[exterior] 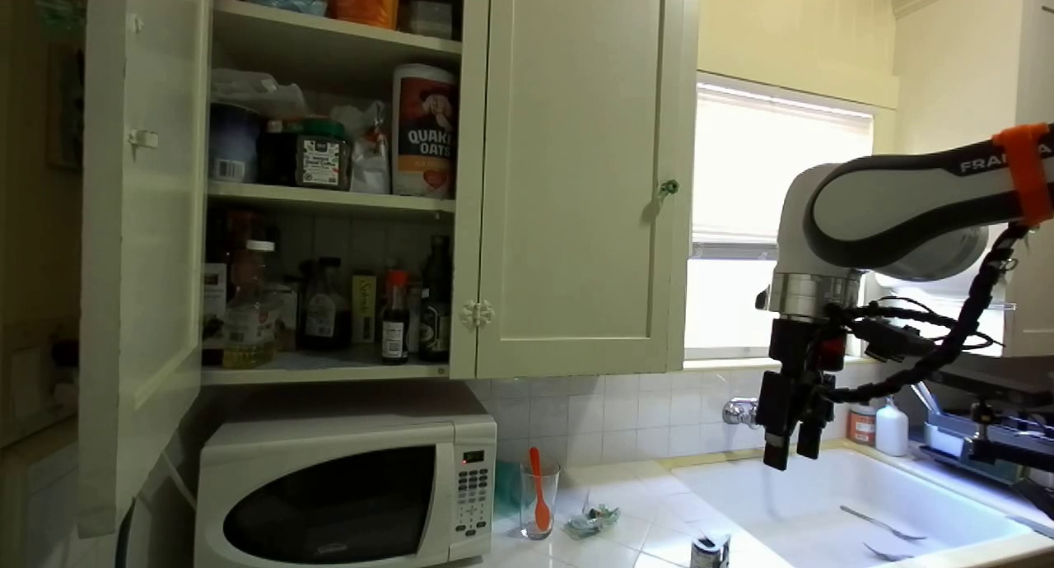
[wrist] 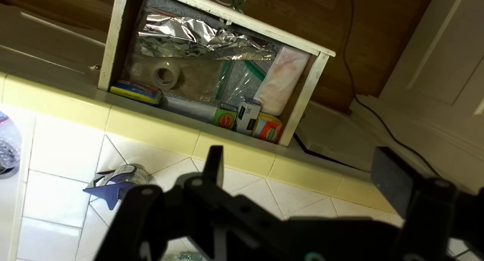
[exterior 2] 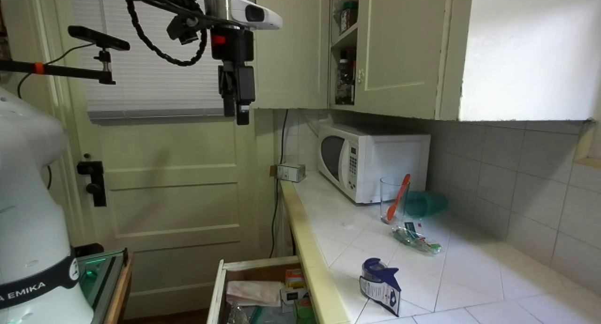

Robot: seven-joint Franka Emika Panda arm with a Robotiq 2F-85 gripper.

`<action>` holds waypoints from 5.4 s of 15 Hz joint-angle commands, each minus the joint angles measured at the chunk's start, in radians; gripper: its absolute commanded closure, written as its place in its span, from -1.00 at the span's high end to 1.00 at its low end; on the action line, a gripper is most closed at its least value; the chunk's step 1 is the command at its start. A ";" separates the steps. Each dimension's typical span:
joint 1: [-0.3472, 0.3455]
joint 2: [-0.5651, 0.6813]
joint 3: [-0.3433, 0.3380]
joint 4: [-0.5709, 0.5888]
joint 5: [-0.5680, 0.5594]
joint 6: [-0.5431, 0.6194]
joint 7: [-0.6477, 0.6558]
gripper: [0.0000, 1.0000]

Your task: Remove the white tape from the open drawer.

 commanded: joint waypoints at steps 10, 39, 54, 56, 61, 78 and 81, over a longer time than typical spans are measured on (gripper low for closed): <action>-0.004 0.169 0.000 -0.100 0.024 0.190 -0.007 1.00; -0.074 0.835 0.112 -0.259 -0.197 0.918 0.549 1.00; 0.161 1.114 -0.177 -0.203 -0.387 1.122 0.754 1.00; 0.258 1.167 -0.275 -0.191 -0.415 1.167 0.783 1.00; 0.590 1.301 -0.566 -0.187 -0.608 1.263 0.843 1.00; 0.858 1.543 -0.597 -0.156 -0.189 1.441 0.477 1.00; 0.831 1.584 -0.529 -0.157 -0.082 1.494 0.429 1.00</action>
